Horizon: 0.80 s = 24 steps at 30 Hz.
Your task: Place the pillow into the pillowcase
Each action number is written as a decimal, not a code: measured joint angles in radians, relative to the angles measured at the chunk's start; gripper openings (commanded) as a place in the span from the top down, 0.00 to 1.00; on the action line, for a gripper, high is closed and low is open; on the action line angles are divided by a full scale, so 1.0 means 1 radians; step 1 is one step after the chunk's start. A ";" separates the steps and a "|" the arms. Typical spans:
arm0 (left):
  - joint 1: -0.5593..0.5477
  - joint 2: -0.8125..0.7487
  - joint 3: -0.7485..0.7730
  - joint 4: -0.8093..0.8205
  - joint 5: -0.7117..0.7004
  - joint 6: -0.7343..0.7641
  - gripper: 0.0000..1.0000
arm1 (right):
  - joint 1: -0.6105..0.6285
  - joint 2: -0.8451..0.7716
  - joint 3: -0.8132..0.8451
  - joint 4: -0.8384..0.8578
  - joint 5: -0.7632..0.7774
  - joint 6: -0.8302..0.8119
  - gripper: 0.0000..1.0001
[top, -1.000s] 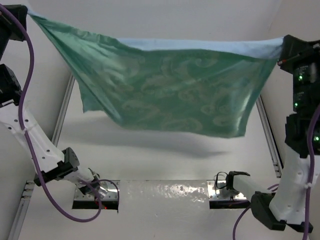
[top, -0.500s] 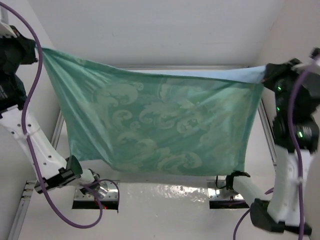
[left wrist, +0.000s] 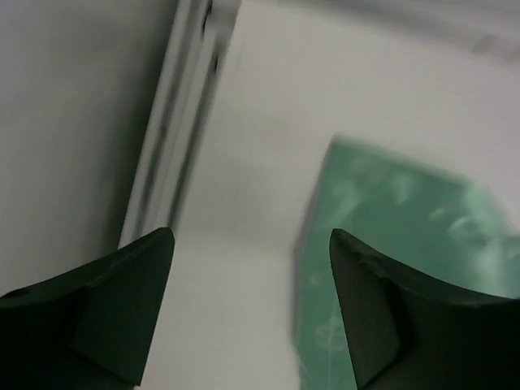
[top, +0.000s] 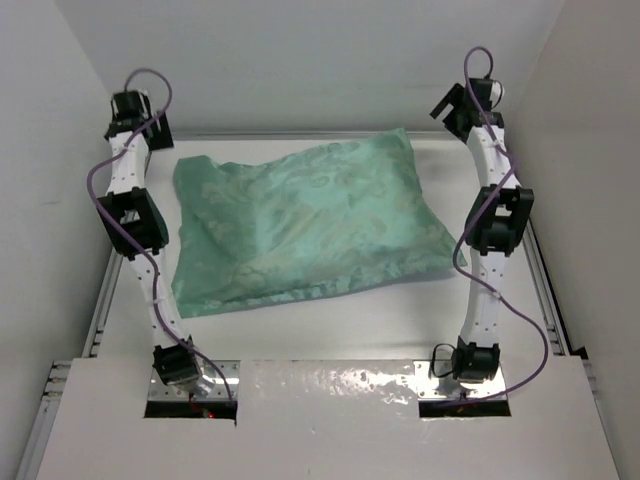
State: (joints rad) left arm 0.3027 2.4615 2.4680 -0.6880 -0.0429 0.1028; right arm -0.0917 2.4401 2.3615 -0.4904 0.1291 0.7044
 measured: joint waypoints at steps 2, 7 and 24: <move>0.006 0.016 -0.109 0.000 -0.067 0.013 0.21 | 0.004 -0.008 -0.086 0.038 0.023 0.011 0.01; 0.021 0.006 -0.198 -0.023 -0.136 0.043 0.18 | 0.043 -0.181 -0.360 0.061 0.074 -0.034 0.01; 0.080 -0.721 -0.950 -0.115 0.132 0.134 0.18 | 0.151 -1.058 -1.351 0.180 0.023 -0.208 0.01</move>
State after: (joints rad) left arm 0.3832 1.7409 1.5181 -0.8028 0.0887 0.2363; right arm 0.0597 1.3823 1.0103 -0.3099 0.1516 0.4969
